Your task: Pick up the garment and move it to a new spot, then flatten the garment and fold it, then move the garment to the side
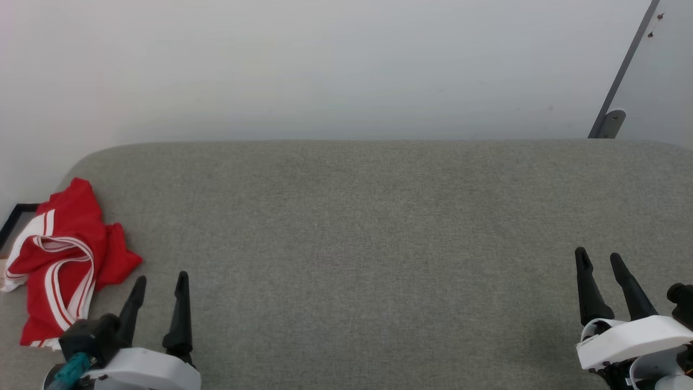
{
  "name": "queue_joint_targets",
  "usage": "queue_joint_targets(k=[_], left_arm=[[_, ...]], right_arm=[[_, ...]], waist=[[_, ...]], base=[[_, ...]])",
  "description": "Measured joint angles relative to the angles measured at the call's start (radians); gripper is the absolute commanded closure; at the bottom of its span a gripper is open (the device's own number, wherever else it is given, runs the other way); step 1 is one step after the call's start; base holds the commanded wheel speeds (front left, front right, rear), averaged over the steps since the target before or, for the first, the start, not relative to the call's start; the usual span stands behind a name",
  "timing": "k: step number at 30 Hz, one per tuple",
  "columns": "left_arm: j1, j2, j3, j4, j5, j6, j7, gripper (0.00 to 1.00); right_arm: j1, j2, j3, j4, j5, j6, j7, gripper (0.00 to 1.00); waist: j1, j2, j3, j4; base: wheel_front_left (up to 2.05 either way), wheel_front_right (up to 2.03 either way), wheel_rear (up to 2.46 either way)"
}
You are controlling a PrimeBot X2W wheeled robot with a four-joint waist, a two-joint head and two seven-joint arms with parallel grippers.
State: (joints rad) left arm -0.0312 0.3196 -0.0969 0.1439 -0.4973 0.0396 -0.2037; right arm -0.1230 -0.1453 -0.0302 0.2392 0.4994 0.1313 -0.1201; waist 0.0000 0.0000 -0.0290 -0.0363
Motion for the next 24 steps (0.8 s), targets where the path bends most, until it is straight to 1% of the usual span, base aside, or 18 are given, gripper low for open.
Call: queue_joint_targets(k=[11, 24], left_arm=[[0.011, 0.003, 0.001, -0.009, 0.082, -0.006, -0.022, 0.0], [0.016, 0.007, 0.007, -0.027, 0.151, -0.009, -0.046, 0.0]], right_arm=[[-0.005, -0.002, 0.002, -0.013, -0.082, 0.0, -0.012, 0.0], [-0.005, -0.006, 0.005, -0.027, -0.166, 0.0, -0.026, 0.0]], waist=[[0.0, 0.0, -0.005, -0.005], [0.0, 0.0, -0.01, -0.009]], base=[[0.0, 0.0, 0.0], [0.0, 0.0, 0.0]])
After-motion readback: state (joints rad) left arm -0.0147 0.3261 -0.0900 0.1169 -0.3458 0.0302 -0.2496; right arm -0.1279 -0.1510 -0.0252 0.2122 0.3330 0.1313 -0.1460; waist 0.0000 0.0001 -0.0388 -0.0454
